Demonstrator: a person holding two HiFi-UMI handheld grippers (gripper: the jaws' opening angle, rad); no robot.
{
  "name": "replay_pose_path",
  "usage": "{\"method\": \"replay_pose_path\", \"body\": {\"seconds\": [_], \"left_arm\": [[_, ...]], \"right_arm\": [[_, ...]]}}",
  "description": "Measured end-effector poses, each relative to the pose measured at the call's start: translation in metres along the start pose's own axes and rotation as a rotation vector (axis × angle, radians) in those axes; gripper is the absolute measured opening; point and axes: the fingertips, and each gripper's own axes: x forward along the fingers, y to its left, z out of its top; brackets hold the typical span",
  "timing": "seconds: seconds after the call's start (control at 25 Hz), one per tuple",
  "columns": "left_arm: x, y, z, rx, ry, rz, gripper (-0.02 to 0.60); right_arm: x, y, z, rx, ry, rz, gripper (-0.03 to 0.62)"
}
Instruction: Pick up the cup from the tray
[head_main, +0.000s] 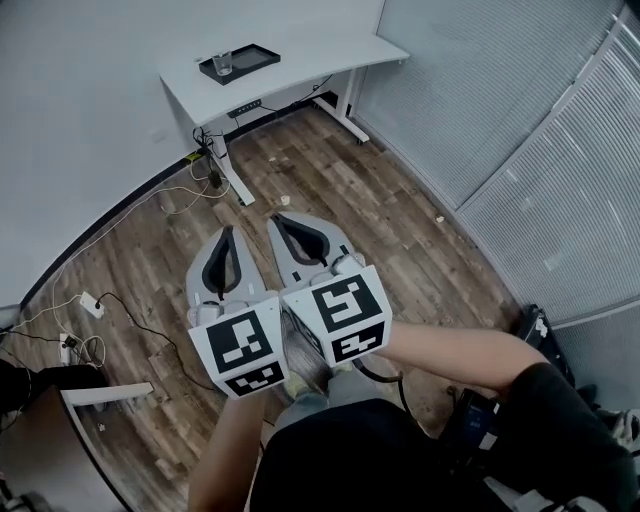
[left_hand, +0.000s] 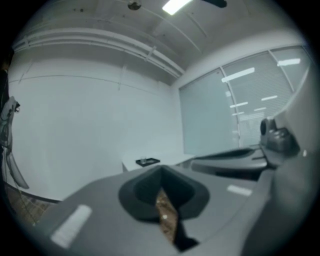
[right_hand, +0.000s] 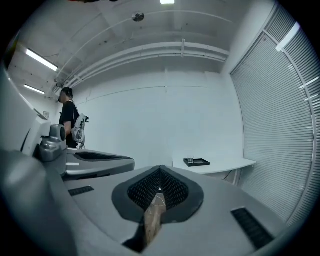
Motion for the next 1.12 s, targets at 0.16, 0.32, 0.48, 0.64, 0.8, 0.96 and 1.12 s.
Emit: {"method": "replay_pose_path", "body": {"seconds": [0.16, 0.32, 0.48, 0.64, 0.8, 0.96, 1.12], "left_arm": [[0.018, 0.021, 0.017, -0.001, -0.023, -0.012, -0.001], [0.024, 0.032, 0.023, -0.013, -0.030, -0.005, 0.000], [0.029, 0.037, 0.023, -0.019, -0.024, -0.008, -0.001], [0.035, 0.042, 0.022, -0.028, -0.020, -0.008, 0.000], [0.045, 0.041, 0.025, -0.026, -0.027, -0.004, 0.000], [0.058, 0.040, 0.022, -0.021, -0.012, -0.004, 0.000], [0.071, 0.045, 0.014, -0.037, 0.000, -0.001, 0.000]], "right_arm": [[0.025, 0.001, 0.020, -0.016, -0.022, -0.020, 0.006], [0.036, 0.005, 0.031, -0.046, -0.032, -0.014, 0.006], [0.043, 0.005, 0.031, -0.041, -0.015, -0.010, 0.006], [0.050, 0.005, 0.033, -0.027, -0.021, -0.006, 0.006], [0.057, -0.002, 0.034, -0.014, -0.032, 0.009, 0.006], [0.067, -0.011, 0.031, -0.009, -0.036, 0.016, 0.006], [0.080, -0.012, 0.026, -0.008, -0.029, 0.039, 0.006]]}}
